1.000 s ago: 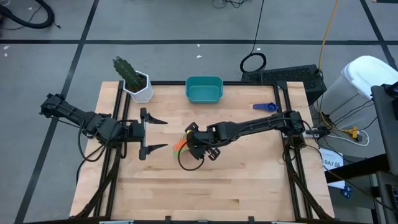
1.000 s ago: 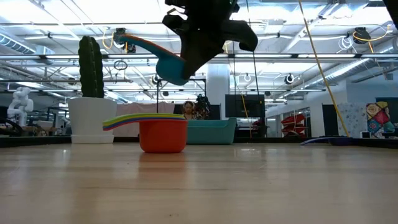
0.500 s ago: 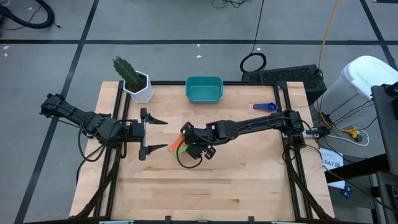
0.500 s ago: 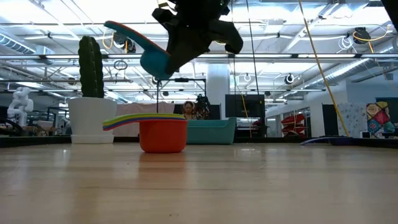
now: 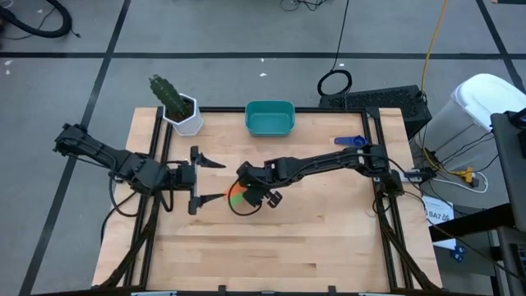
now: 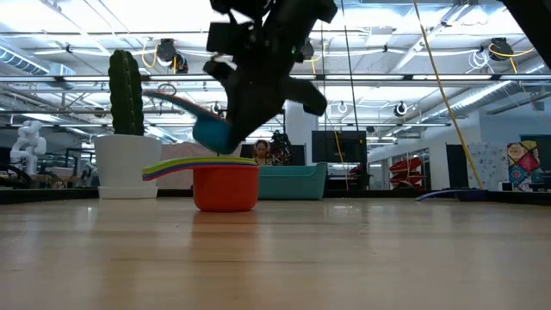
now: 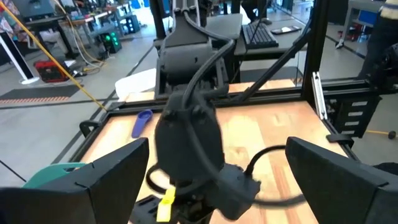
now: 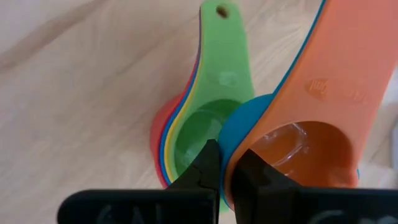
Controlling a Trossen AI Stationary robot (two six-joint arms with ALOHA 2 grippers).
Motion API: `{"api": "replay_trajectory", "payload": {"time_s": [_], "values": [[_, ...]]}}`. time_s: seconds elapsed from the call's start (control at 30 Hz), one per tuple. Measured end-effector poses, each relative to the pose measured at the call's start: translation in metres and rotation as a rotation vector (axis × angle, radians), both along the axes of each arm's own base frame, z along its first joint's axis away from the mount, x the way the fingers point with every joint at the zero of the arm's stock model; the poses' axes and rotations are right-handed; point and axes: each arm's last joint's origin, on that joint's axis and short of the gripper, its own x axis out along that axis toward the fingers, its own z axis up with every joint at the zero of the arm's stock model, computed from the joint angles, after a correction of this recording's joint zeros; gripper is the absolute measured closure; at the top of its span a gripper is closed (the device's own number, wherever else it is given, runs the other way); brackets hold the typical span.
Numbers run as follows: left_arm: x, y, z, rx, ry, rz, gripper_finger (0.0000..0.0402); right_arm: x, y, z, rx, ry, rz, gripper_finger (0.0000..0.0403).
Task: Nest measuring cups in basket
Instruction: Stack the stacked light blue and orange measuring cup on the green measuring cup
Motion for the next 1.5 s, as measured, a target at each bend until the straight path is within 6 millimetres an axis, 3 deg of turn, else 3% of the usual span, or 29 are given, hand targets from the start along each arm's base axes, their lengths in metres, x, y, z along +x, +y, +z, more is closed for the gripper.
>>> {"api": "replay_trajectory", "payload": {"time_s": [0.77,1.5], "values": [[0.006,-0.003,-0.006,0.008,0.029,0.001,0.0023,-0.009,-0.002,-0.012,0.039,0.137,-0.045,0.0401],[0.006,-0.003,-0.008,-0.008,0.049,0.007,0.0023,-0.002,-0.002,-0.010,0.044,0.067,-0.049,0.0292]]}}
